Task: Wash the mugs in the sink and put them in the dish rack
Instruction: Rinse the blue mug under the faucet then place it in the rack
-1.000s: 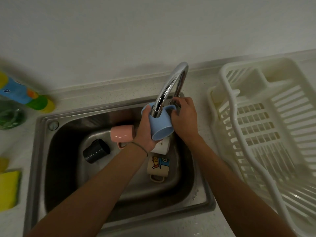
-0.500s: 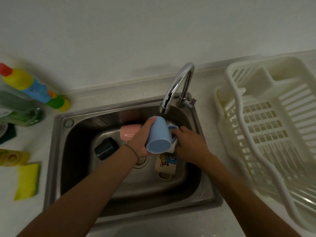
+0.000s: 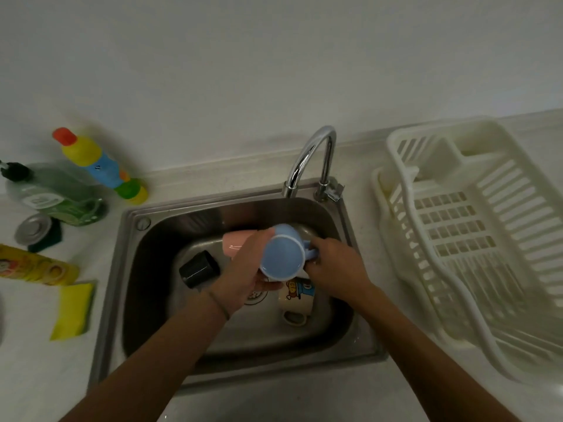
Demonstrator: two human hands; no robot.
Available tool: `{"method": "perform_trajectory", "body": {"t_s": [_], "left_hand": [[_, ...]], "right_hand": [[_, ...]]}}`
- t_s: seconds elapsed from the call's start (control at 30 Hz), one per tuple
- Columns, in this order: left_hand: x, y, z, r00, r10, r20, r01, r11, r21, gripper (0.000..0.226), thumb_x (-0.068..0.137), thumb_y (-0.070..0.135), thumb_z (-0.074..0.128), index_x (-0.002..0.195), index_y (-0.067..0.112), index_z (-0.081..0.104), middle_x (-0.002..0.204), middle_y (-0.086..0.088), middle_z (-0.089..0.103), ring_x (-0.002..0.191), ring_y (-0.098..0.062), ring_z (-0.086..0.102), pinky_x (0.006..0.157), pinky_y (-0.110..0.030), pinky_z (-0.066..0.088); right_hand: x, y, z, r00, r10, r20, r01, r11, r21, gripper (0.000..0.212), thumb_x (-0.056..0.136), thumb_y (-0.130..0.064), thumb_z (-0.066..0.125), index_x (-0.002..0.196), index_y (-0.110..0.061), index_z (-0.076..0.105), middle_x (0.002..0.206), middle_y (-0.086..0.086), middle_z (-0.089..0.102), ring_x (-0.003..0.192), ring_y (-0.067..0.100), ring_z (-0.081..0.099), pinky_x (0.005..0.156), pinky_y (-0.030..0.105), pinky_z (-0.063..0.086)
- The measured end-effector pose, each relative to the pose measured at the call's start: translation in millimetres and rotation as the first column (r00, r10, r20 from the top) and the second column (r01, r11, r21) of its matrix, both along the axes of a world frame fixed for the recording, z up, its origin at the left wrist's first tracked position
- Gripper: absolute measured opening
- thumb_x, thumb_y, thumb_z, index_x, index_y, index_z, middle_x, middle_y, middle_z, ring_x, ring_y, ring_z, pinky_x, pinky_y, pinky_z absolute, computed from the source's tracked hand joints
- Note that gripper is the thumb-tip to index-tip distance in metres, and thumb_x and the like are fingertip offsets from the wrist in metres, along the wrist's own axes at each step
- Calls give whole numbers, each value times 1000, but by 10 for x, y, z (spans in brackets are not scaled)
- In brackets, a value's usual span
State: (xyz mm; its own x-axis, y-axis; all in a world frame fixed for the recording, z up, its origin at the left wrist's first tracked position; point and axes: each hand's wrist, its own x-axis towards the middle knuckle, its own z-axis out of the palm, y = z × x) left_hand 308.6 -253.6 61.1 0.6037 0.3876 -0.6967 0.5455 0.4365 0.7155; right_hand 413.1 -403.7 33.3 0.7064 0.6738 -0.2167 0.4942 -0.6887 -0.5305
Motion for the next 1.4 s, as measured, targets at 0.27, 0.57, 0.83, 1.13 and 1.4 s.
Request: {"method": "perform_trajectory", "body": {"t_s": [0.27,0.57,0.83,1.13,1.4], "left_hand": [[-76,-324,89,903,-366,225,153,763,628,102,69,54,88,150,24,34,137,9,53,122,-3,56,99,-19,53],[723,-676,652,752,-606,259,126,518,846,101,66,41,93,150,29,37,140,12,54,126,-9,56,102,-41,53],[1777,-1212,1004,604,-782,-155,173,-61,983,112,69,55,81,160,39,17,151,-1,40,128,-27,53,89,-43,54],[2564,-1696,699,340,-853,-395,319,-291,902,105,72,52,83,159,32,28,138,-7,46,113,-30,59,76,-40,55],[2821,-1900,255,349,-839,-417,431,-251,866,95,64,47,91,141,26,41,127,-9,52,103,-33,62,68,-34,44]], "right_hand": [[-1,-293,388,991,-130,-27,130,991,-7,20,94,-31,58,75,-27,52,66,-10,52,61,4,49,54,20,30],[462,-907,983,932,-363,18,360,930,78,29,94,-39,54,73,-19,55,67,-2,57,70,24,59,55,29,34],[1150,-1606,1214,837,-547,12,546,837,28,31,93,-39,49,67,-22,51,74,5,66,73,28,66,66,37,52],[1651,-2182,782,849,-519,-95,495,846,-201,29,97,-31,48,95,-9,67,93,12,70,73,28,69,74,44,58],[1774,-2270,371,796,-581,-172,552,812,-190,25,101,-28,50,120,-13,56,116,17,68,97,34,68,80,43,55]]}}
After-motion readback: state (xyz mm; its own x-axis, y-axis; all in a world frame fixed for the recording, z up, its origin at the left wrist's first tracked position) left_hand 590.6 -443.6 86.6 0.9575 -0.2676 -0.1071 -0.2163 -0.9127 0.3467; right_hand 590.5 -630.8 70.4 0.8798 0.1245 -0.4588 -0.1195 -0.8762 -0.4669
